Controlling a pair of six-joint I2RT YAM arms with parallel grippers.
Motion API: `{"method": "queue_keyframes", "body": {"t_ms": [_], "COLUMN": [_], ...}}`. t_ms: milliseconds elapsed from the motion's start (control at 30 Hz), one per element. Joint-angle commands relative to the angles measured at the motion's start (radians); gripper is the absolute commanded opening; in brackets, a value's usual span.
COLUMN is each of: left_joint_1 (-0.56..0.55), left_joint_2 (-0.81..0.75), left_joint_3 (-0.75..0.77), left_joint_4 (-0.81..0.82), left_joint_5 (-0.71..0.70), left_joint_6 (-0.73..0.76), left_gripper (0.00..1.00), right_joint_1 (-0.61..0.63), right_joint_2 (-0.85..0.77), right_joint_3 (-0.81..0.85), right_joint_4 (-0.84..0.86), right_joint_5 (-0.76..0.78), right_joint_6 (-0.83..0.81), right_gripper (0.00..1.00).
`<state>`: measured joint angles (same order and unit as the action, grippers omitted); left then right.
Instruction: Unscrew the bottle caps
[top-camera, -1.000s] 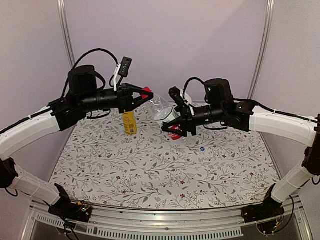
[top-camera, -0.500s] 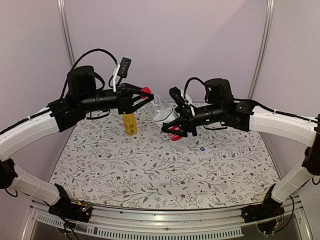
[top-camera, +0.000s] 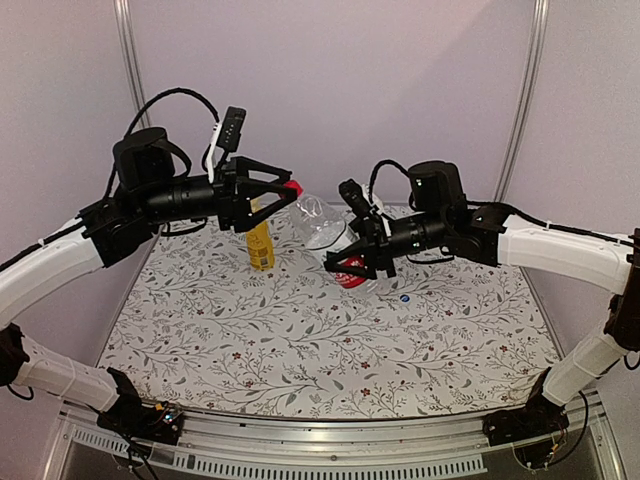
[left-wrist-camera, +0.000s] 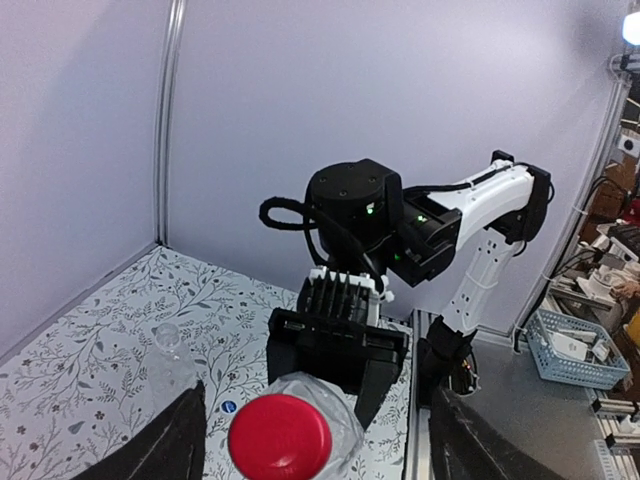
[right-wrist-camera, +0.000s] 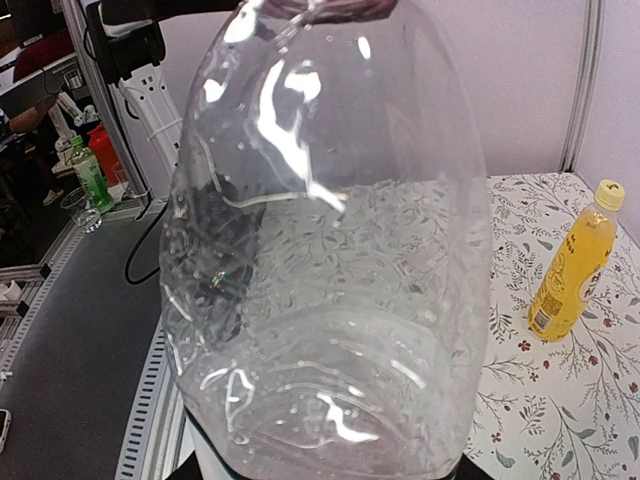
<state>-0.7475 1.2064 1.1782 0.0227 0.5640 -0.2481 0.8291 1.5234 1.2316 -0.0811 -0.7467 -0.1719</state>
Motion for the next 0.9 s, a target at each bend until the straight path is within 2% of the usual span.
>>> {"method": "queue_keyframes", "body": {"t_ms": [0,167,333,567,733,867], "left_joint_1": [0.006,0.007,0.009,0.01,0.01,0.011], "left_joint_2": [0.0,0.015,0.041,0.039,0.024,0.012], "left_joint_3": [0.006,0.018,0.026,0.024,0.013,0.005], "left_joint_4": [0.005,0.008,0.015,0.028,0.037,0.039], "left_joint_5": [0.032,0.024,0.044,0.051,0.042,0.036], "left_joint_6": [0.022,0.021,0.01,-0.003,-0.01,-0.012], "left_gripper": [0.71,0.61,0.57,0.43,0.47,0.46], "right_joint_1": [0.003,0.004,0.003,0.004,0.004,0.004], "right_joint_2": [-0.025,-0.03,-0.034,-0.037,-0.036,-0.035], "right_joint_3": [-0.016,-0.019,-0.022,-0.027,-0.031,-0.032], "right_joint_4": [0.027,0.024,0.024,0.024,0.028,0.029], "right_joint_5": [-0.036,-0.047,-0.051,-0.037,-0.033,-0.033], "right_joint_6": [0.01,0.008,0.006,0.005,0.002,0.005], "right_gripper": [0.34,0.34,0.34,0.34,0.34,0.34]}}
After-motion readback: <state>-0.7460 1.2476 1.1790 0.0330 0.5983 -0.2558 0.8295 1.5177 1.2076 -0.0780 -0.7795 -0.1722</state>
